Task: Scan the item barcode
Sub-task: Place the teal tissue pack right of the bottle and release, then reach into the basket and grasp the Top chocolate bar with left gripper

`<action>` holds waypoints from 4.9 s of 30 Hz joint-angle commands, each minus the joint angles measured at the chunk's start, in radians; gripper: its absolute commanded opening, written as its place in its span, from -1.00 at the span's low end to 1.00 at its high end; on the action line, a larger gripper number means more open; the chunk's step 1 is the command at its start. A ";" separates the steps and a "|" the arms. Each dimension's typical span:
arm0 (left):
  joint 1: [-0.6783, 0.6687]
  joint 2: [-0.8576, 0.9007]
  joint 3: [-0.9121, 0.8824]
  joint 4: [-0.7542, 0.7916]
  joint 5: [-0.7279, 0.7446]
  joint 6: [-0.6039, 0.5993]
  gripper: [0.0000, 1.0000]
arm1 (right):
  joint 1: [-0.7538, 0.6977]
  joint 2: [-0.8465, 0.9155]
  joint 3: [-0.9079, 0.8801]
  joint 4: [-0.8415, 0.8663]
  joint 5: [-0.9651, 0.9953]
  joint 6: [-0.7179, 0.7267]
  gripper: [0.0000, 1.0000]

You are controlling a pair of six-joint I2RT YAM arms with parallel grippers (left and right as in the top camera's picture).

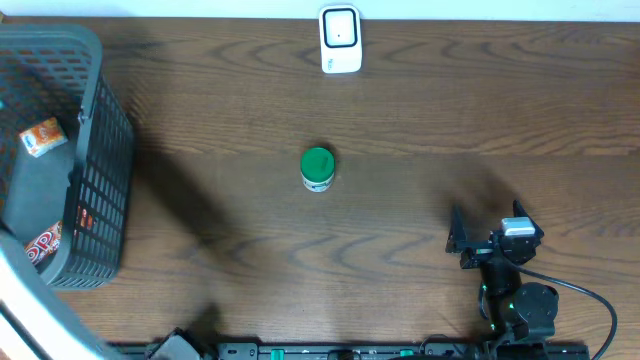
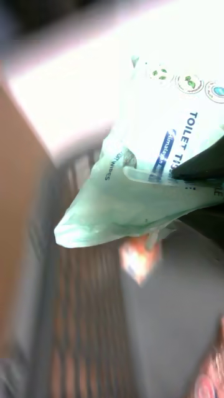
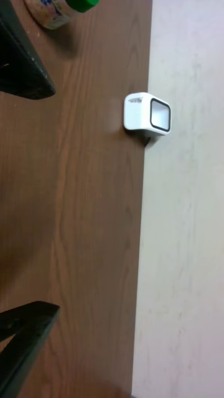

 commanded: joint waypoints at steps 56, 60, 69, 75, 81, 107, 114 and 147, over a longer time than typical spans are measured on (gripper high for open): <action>-1.043 -0.042 0.354 -0.317 -0.734 0.367 0.95 | -0.007 -0.001 -0.001 -0.005 0.005 -0.004 0.99; -0.745 -0.075 0.350 -0.409 -0.717 0.284 0.96 | -0.007 -0.001 -0.001 -0.005 0.005 -0.004 0.98; -0.277 0.074 0.317 -0.653 -0.561 -0.029 0.96 | -0.007 -0.001 -0.001 -0.005 0.005 -0.004 0.98; -0.222 0.262 0.317 -0.705 -0.568 -0.011 0.96 | -0.007 -0.001 -0.001 -0.004 0.005 -0.004 0.98; -0.206 0.438 0.317 -0.831 -0.564 -0.282 0.96 | -0.007 -0.001 -0.001 -0.004 0.005 -0.004 0.99; -0.154 0.879 0.316 -0.811 -0.552 -0.604 0.96 | -0.007 -0.001 -0.001 -0.005 0.005 -0.004 0.98; -0.137 0.899 0.292 -0.753 -0.534 -0.603 0.96 | -0.007 -0.001 -0.001 -0.005 0.005 -0.004 0.99; -0.134 0.910 -0.081 -0.445 -0.388 -0.445 -0.21 | -0.007 -0.001 -0.001 -0.004 0.005 -0.004 0.98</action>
